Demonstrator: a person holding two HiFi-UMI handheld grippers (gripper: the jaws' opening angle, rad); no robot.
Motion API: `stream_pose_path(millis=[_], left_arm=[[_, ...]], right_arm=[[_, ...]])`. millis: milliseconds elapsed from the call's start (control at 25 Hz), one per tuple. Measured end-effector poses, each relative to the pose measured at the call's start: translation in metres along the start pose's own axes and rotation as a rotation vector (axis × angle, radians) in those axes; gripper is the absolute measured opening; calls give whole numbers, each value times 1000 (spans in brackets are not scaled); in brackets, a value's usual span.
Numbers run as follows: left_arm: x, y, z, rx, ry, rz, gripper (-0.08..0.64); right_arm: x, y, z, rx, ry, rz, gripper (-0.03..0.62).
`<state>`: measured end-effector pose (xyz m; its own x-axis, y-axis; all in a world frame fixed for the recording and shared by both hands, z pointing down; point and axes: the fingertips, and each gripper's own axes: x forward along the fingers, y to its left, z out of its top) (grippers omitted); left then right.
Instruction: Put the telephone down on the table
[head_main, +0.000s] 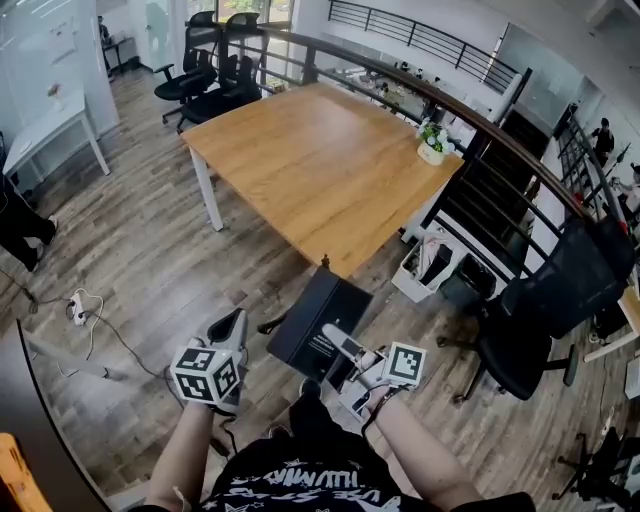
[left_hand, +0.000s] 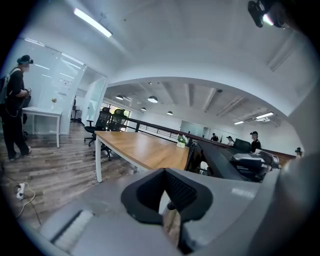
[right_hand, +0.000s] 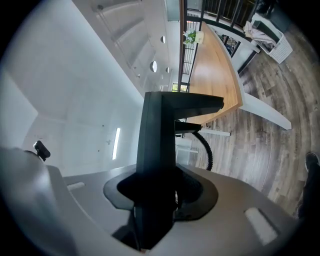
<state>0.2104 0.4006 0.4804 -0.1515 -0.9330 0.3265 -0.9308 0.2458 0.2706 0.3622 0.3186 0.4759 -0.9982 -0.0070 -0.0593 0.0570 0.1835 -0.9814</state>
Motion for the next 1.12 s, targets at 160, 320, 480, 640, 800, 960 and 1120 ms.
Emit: stream_pose_path(millis=[160,320,480,640,800,960,1120], left_arm=[[-12,8,-4,5,2,17,2],[-27,14,-13,-9,12,31,2],[-36,24,-14,-20,5,39,2],[-30,38,-7,-25,-5,49,2],[-16,51,4,-13,-11,56,2],[9,69,15,-5,-10,66,2],[45,93,32,1,-1,83,2]], right_arm=[[1,0,-8,-6,6,1,160],[2,2,-18,-21,21,-4,160],[8,-4,-28,3,27,-20,160],[19,-10,-25,25,28,-28,160],[39,-15,-6,23,19,-15,160],[68,-27,22,23,19,-8,160],[101,-39,58,17,26,-4,160]])
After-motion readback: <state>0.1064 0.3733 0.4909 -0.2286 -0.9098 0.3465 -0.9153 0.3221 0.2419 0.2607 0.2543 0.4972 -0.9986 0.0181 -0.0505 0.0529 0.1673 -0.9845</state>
